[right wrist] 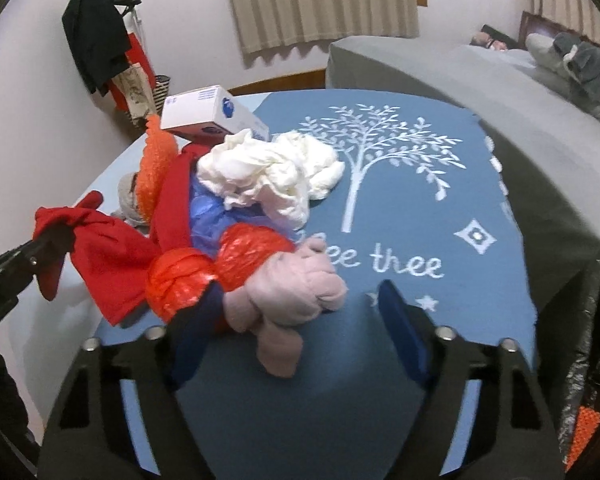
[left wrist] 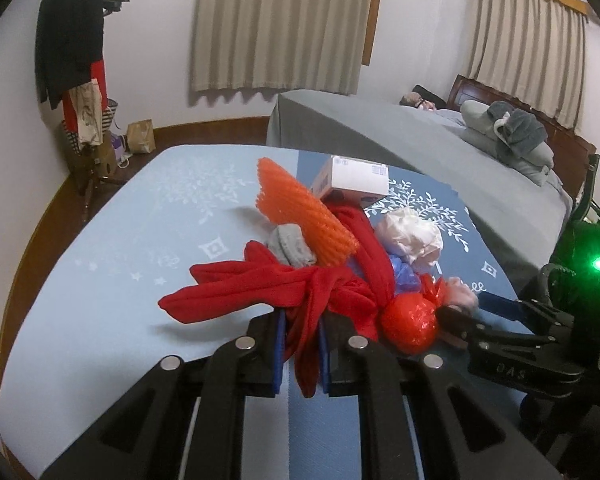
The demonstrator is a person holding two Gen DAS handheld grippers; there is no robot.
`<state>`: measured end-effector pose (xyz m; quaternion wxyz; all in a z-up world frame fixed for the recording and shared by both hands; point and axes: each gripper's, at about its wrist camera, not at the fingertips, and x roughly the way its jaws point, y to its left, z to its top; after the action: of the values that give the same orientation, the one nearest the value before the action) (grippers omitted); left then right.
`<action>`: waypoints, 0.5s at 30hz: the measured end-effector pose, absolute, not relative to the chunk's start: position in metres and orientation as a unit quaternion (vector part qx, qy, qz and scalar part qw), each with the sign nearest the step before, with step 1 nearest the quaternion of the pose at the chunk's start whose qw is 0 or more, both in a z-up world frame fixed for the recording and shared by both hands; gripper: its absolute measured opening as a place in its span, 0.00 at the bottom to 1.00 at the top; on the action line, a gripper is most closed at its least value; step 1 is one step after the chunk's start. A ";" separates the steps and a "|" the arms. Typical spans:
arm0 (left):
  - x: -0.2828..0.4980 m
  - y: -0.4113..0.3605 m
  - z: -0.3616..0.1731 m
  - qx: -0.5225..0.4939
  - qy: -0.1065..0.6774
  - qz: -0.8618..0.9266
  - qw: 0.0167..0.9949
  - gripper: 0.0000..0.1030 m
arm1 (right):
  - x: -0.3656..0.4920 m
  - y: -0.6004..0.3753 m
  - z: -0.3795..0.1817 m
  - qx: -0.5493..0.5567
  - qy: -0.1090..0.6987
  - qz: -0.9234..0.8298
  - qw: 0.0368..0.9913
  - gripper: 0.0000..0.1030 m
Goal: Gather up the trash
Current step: 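Grasp the red cloth with the left tool while the right tool grasps the pink sock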
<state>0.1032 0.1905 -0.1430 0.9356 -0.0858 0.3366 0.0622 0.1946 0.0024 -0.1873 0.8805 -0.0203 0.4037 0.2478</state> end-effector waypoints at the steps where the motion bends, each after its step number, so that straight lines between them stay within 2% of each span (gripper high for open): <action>1: 0.103 0.190 -0.143 -0.086 0.337 0.062 0.935 0.13 | 0.195 0.003 -0.187 -0.014 0.407 0.260 0.875 0.51; 4: 0.101 0.189 -0.143 -0.086 0.337 0.061 0.936 0.13 | 0.195 0.002 -0.186 -0.003 0.416 0.272 0.868 0.40; 15: 0.095 0.181 -0.128 -0.081 0.316 0.063 0.943 0.13 | 0.179 -0.026 -0.160 0.005 0.395 0.256 0.882 0.39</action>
<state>0.0948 0.1814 -0.1282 0.9433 -0.0808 0.3156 0.0633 0.1789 -0.0260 -0.1599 0.8824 0.0054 0.3947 0.2560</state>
